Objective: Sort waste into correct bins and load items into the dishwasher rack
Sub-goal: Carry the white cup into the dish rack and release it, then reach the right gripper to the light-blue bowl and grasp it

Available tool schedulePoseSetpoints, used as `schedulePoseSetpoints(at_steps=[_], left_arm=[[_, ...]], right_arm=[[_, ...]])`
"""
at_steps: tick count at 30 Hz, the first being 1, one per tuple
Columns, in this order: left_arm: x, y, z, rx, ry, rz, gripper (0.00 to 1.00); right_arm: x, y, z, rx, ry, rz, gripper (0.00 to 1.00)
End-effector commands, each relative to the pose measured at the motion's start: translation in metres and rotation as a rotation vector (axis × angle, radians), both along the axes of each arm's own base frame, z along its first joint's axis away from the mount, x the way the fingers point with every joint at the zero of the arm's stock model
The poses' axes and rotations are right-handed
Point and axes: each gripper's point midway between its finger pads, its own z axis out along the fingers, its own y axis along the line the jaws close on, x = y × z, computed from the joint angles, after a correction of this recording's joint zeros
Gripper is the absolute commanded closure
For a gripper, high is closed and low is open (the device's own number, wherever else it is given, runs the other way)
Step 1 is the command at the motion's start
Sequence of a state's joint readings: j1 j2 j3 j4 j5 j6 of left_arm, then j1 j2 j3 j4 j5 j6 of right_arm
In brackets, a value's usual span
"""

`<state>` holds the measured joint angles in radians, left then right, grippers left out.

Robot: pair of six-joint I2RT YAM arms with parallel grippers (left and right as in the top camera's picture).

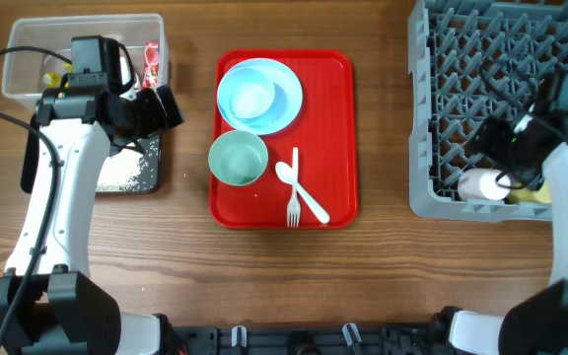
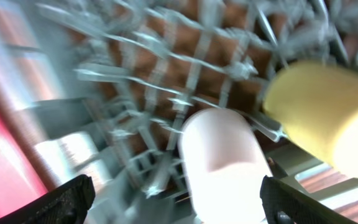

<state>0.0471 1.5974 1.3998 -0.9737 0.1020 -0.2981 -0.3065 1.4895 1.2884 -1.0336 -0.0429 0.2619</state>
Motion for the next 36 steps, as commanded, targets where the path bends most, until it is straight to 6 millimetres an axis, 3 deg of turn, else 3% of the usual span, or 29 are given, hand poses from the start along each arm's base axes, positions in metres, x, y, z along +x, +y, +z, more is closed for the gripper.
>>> schedulePoseSetpoints(at_steps=[1,6,9,15,20,26,31,36], left_arm=[[0.002,0.002,-0.001,0.006,0.004,0.004,0.00],[0.002,0.002,-0.001,0.005,0.003,0.005,0.00],[0.001,0.002,-0.001,0.005,0.006,0.005,0.00],[0.000,0.002,-0.002,0.006,0.010,0.005,0.00],[0.000,0.002,-0.002,0.006,0.010,0.005,0.00],[0.001,0.002,-0.005,0.006,0.018,0.004,0.00],[0.002,0.002,-0.017,0.004,0.053,0.003,0.00],[0.003,0.002,-0.033,0.002,0.097,0.003,0.00]], right_arm=[[0.022,0.039,0.074,0.059,-0.228,0.236,0.09],[0.035,0.100,0.111,0.101,-0.326,0.434,0.09],[0.045,0.162,0.119,0.133,-0.379,0.570,0.09],[0.069,0.263,0.108,0.215,-0.433,0.705,0.11],[0.092,0.325,0.079,0.268,-0.444,0.743,0.11],[0.116,0.365,0.018,0.314,-0.386,0.728,0.14],[0.134,0.377,-0.029,0.336,-0.346,0.686,0.19],[0.147,0.385,-0.055,0.361,-0.344,0.646,0.24]])
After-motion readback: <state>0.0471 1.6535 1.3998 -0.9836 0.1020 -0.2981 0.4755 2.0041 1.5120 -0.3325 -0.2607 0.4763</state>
